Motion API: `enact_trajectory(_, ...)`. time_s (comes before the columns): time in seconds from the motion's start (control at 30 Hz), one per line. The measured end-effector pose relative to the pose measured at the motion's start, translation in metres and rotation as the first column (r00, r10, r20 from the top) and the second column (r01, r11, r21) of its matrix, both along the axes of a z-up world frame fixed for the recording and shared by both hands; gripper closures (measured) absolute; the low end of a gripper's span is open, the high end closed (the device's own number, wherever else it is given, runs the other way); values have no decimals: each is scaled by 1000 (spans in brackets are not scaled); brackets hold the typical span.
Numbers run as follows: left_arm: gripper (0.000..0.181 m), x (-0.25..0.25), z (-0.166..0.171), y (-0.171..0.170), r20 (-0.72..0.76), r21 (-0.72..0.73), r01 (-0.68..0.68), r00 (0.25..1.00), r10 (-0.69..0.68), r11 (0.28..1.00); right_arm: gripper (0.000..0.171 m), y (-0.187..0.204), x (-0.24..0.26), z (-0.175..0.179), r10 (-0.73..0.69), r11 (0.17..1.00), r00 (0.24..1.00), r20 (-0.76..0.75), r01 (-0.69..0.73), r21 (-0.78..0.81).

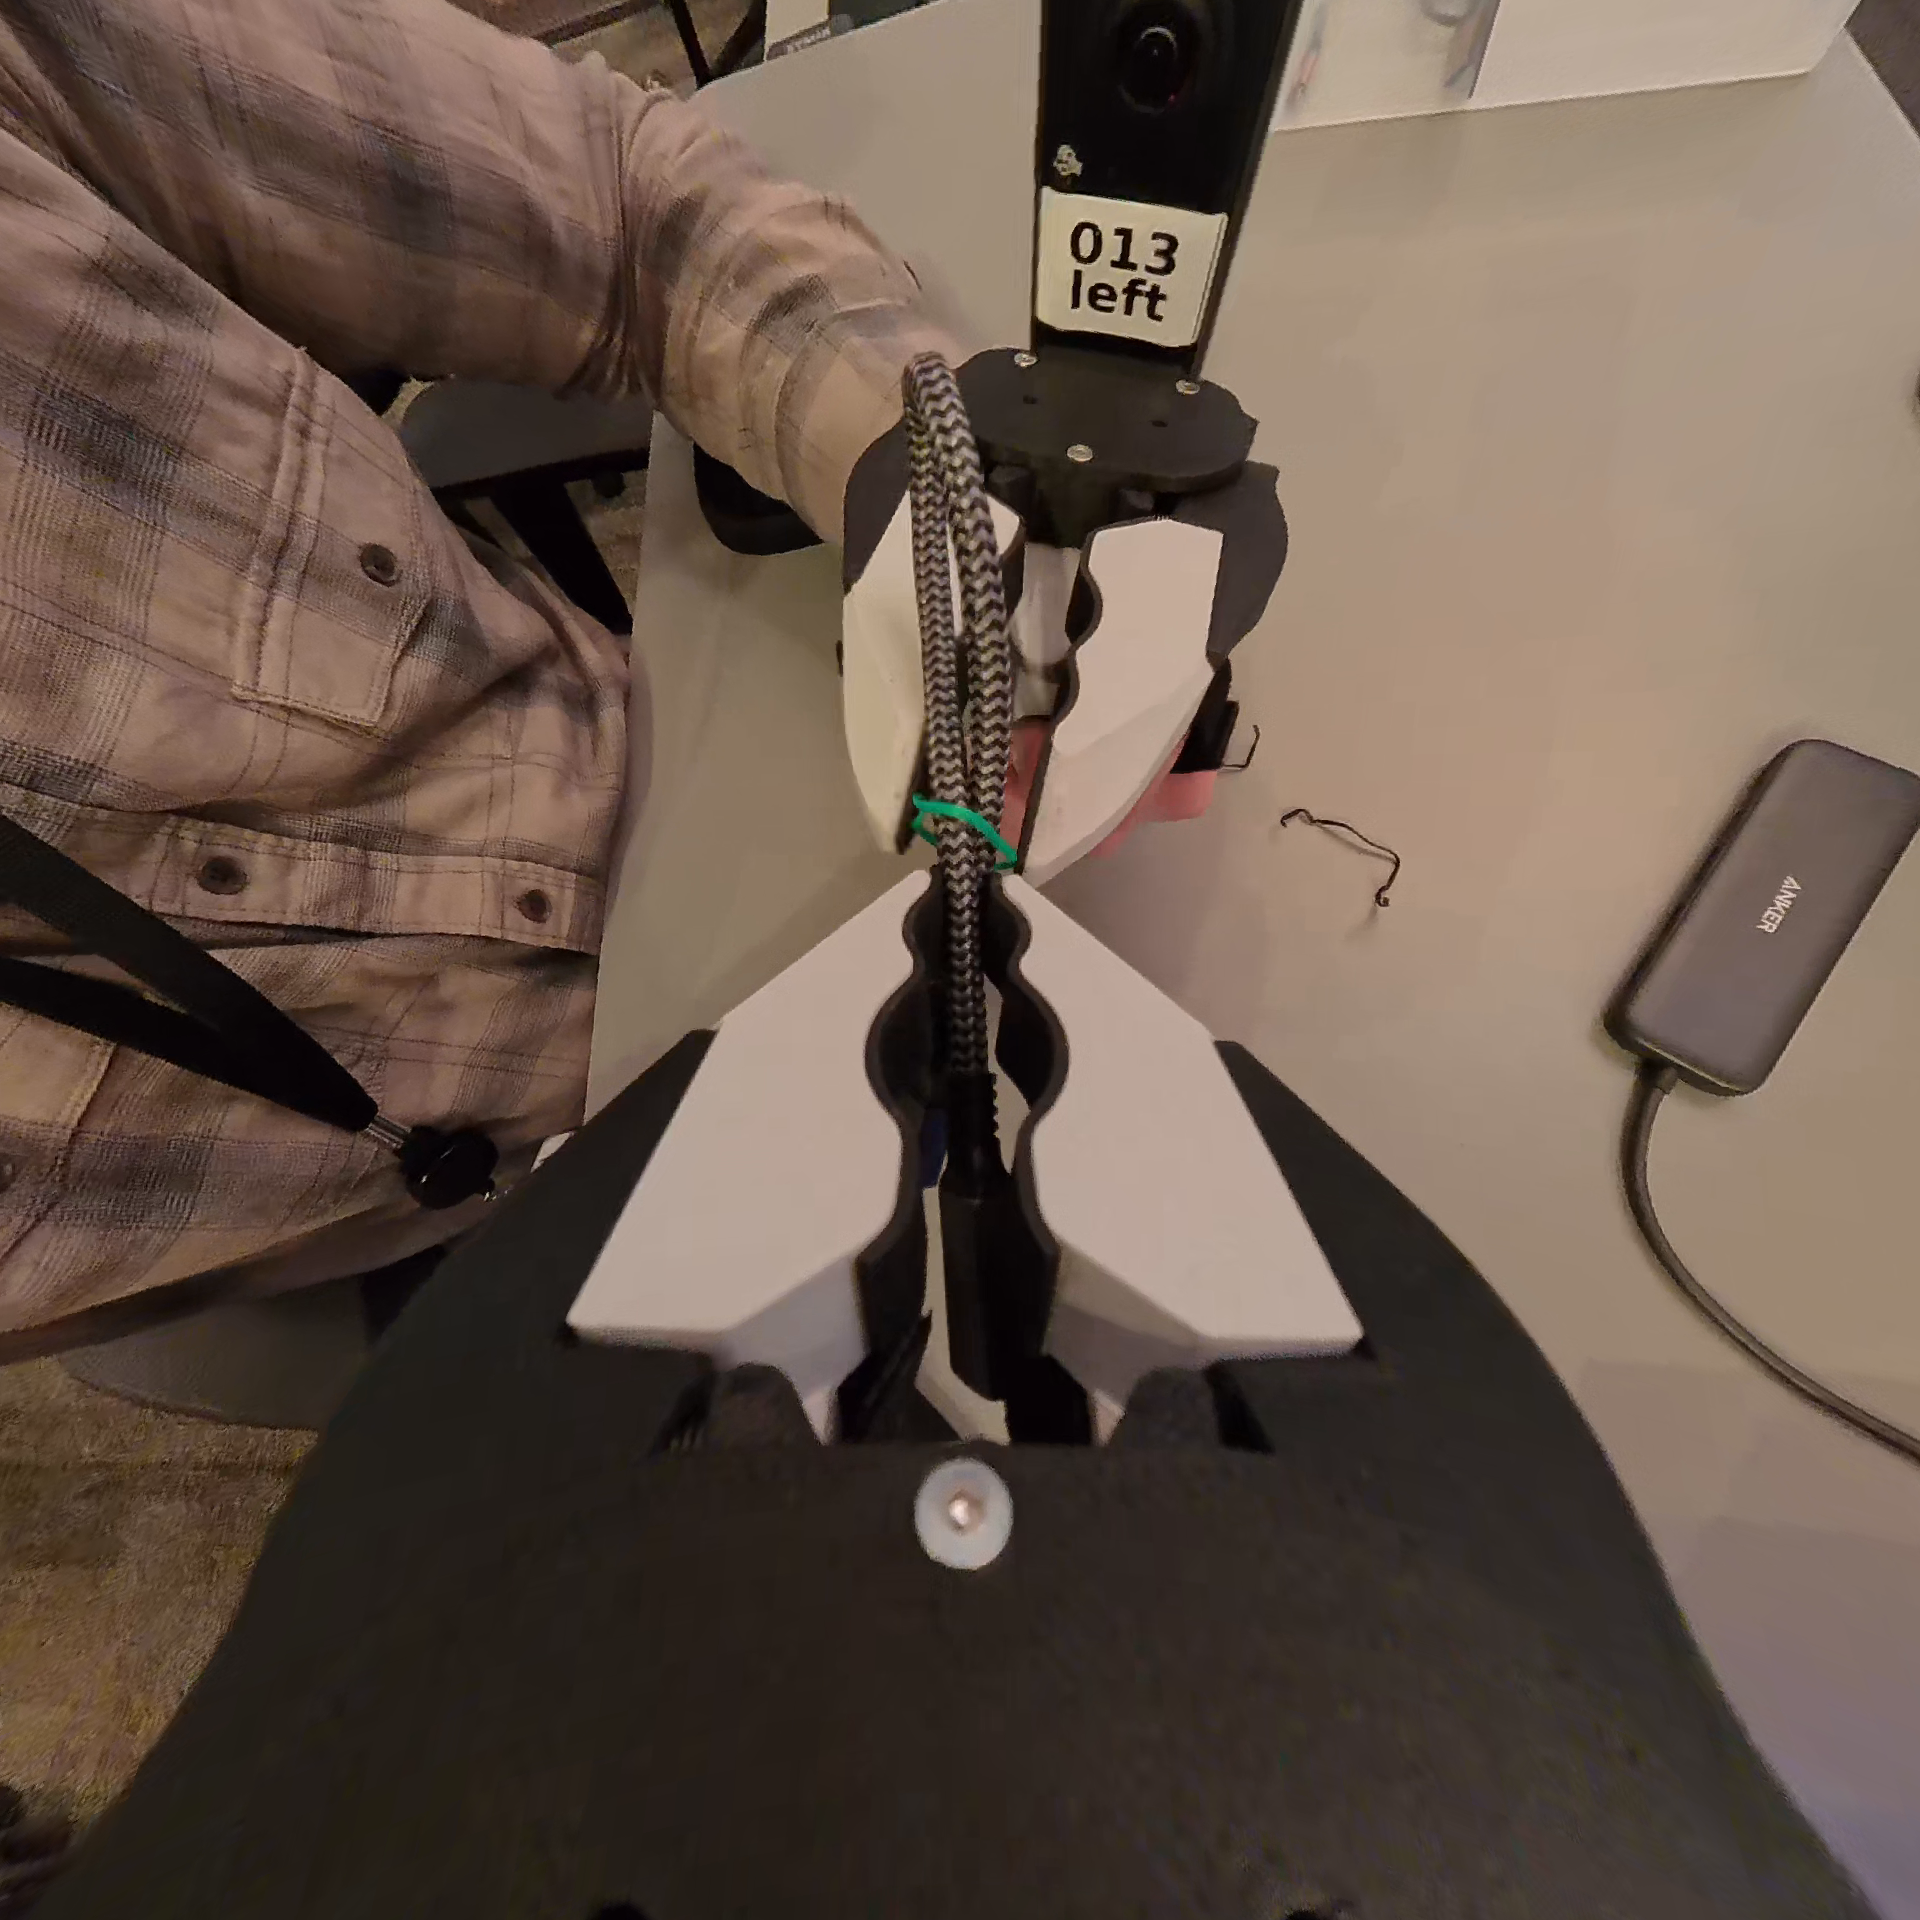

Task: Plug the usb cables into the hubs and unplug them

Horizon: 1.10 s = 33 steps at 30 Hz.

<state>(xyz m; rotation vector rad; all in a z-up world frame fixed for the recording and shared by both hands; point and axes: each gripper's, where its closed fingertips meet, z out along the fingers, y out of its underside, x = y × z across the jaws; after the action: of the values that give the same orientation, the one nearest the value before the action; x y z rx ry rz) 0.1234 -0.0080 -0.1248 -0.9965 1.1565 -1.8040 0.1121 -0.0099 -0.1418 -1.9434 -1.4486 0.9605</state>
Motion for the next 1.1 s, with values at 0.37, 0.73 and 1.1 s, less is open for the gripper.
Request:
enact_trajectory(0.37, 171, 3, 1, 7, -7, 46, -89, 996, 89, 995, 168, 6, 1, 1, -45, 998, 999, 3, 45, 36)
enact_trajectory(0.73, 178, 7, -5, 19, -60, 185, -221, 970, 235, 957, 168, 21, 9, -3, -149, 978, 987, 66, 138, 157)
enact_trajectory(1.1, 179, 6, -1, 24, -139, 65, -161, 976, 169, 985, 168, 37, 12, 3, -215, 893, 971, 100, 153, 424)
